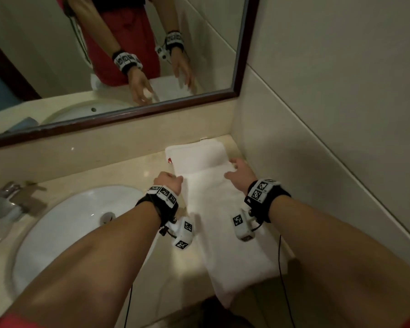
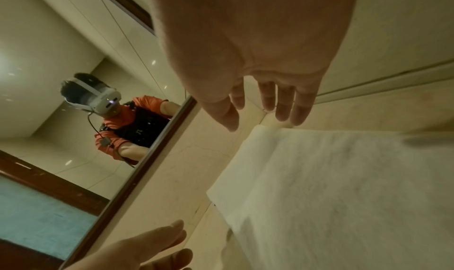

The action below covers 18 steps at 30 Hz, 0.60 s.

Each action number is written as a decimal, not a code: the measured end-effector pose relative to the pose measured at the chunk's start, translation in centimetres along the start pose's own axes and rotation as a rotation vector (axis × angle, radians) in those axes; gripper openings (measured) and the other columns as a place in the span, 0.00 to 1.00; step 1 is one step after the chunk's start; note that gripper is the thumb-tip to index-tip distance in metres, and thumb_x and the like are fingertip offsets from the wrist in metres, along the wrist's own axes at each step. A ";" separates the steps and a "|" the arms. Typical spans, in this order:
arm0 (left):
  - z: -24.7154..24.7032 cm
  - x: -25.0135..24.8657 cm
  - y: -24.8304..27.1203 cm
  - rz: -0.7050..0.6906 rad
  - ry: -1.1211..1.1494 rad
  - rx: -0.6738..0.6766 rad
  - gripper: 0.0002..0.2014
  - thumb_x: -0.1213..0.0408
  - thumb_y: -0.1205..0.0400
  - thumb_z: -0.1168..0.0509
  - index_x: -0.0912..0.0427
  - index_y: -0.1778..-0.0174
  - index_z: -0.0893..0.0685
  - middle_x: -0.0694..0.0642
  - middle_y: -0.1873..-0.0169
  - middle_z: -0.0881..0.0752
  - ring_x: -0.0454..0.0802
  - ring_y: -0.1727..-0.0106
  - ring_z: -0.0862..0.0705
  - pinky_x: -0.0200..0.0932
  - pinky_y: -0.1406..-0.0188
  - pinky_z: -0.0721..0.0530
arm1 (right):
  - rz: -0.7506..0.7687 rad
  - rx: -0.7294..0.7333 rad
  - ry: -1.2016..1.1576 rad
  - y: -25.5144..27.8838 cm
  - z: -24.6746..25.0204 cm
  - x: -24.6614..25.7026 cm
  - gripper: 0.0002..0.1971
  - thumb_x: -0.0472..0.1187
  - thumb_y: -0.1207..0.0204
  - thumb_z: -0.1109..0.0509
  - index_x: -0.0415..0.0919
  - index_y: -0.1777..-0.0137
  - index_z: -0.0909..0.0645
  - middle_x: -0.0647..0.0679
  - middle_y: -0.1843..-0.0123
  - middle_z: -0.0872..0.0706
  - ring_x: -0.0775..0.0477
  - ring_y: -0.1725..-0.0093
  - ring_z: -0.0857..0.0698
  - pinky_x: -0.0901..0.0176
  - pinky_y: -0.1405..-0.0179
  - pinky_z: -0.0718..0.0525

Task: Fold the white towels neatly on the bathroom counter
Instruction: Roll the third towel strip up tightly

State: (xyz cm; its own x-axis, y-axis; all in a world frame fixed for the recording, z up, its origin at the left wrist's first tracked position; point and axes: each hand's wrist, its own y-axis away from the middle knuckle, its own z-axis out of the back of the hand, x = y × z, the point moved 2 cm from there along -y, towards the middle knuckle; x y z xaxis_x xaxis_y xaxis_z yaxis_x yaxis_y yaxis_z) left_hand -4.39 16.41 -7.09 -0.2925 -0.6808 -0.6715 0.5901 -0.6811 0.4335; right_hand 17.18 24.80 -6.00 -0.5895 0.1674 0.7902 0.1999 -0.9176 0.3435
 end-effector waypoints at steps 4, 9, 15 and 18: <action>-0.3 1.8 5.1 -0.062 0.005 0.041 0.18 0.56 0.21 0.31 0.63 0.39 0.20 0.57 0.51 0.17 0.56 0.53 0.20 0.41 0.54 0.26 | -0.006 -0.027 0.011 5.8 0.9 -1.5 0.28 0.37 0.24 0.29 0.44 0.24 0.31 0.38 0.26 0.27 0.40 0.32 0.23 0.52 0.38 0.23; -1.3 4.2 10.2 -0.075 -0.011 0.104 0.16 0.57 0.21 0.30 0.61 0.41 0.19 0.56 0.51 0.18 0.55 0.54 0.21 0.40 0.53 0.26 | -0.033 -0.037 -0.018 12.0 1.6 -4.0 0.28 0.35 0.24 0.30 0.42 0.24 0.31 0.40 0.31 0.26 0.42 0.37 0.22 0.56 0.42 0.25; -3.3 6.3 14.7 -0.055 0.068 0.151 0.10 0.60 0.23 0.28 0.59 0.51 0.18 0.59 0.55 0.16 0.57 0.58 0.18 0.43 0.55 0.20 | -0.094 -0.047 -0.072 16.6 3.3 -7.5 0.28 0.34 0.23 0.31 0.40 0.23 0.31 0.44 0.40 0.29 0.47 0.44 0.25 0.47 0.36 0.21; -4.5 7.3 16.3 -0.029 0.087 0.154 0.08 0.61 0.25 0.27 0.58 0.56 0.17 0.59 0.60 0.16 0.57 0.59 0.18 0.46 0.56 0.18 | -0.125 -0.035 -0.090 17.5 3.9 -9.5 0.27 0.33 0.23 0.31 0.40 0.23 0.31 0.37 0.32 0.26 0.45 0.42 0.24 0.46 0.33 0.21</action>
State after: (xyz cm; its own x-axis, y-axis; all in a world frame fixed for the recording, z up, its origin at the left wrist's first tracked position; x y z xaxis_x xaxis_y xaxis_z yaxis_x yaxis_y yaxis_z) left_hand 6.53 1.54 -7.62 -0.2372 -0.6389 -0.7318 0.4578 -0.7379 0.4958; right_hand 29.31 8.55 -5.52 -0.5349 0.3111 0.7855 0.1011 -0.8995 0.4251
